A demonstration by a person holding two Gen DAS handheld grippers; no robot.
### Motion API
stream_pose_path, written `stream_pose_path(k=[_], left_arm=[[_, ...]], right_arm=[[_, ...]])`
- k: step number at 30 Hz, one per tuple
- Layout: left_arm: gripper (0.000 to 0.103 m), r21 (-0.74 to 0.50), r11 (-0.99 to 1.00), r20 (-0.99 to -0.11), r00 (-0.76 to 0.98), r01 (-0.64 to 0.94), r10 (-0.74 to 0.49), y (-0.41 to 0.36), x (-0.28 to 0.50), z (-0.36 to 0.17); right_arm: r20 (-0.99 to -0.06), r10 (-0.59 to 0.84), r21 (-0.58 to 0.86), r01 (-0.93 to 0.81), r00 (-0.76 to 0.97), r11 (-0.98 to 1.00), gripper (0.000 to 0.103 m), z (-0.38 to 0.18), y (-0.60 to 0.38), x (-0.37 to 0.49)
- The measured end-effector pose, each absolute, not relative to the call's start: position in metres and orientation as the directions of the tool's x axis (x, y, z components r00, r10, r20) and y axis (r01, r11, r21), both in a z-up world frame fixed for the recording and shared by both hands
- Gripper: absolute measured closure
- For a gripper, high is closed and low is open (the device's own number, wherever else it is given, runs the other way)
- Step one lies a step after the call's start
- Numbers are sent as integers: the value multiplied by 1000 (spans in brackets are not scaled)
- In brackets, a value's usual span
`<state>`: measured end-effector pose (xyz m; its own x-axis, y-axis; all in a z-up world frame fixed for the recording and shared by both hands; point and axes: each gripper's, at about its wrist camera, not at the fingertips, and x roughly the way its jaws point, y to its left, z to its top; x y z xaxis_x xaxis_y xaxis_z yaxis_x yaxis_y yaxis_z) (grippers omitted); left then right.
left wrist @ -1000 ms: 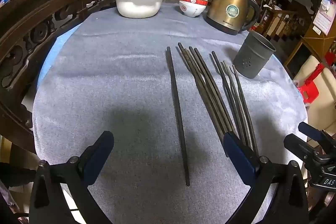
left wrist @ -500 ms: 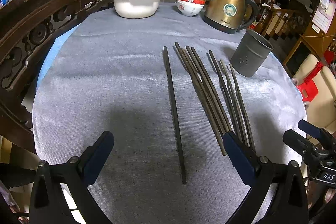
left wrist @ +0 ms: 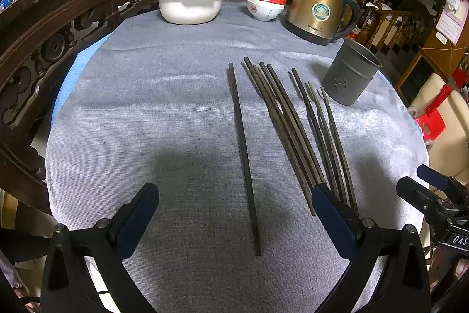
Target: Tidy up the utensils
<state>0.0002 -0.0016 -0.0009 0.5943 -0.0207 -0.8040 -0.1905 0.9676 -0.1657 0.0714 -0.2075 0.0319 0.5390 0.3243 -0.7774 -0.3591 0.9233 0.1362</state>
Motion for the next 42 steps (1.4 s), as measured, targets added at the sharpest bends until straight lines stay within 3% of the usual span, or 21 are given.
stream_pose_path(k=[31,34,36,38,42], left_arm=[[0,-186,949,-824,567,-255,-9,17,1,-11],[0,-189,948,-824,567,-257,-10,19,2,-11],[0,-190,947,-825,565,-258,-12,20,3,-10],[0,-192,946,-831,557,-261,-15,22,7,-9],[0,-198,941,-837,547,-273,-17,27,13,-7]], right_arm=[[-819,352,231,-300,454,926,1,14,-220,96],[-827,354,239,-297,436,925,10,14,-217,103],[-836,359,245,-303,415,921,23,14,-213,111],[-841,372,259,-311,393,915,30,13,-208,121],[-855,386,282,-315,347,906,35,9,-197,146]])
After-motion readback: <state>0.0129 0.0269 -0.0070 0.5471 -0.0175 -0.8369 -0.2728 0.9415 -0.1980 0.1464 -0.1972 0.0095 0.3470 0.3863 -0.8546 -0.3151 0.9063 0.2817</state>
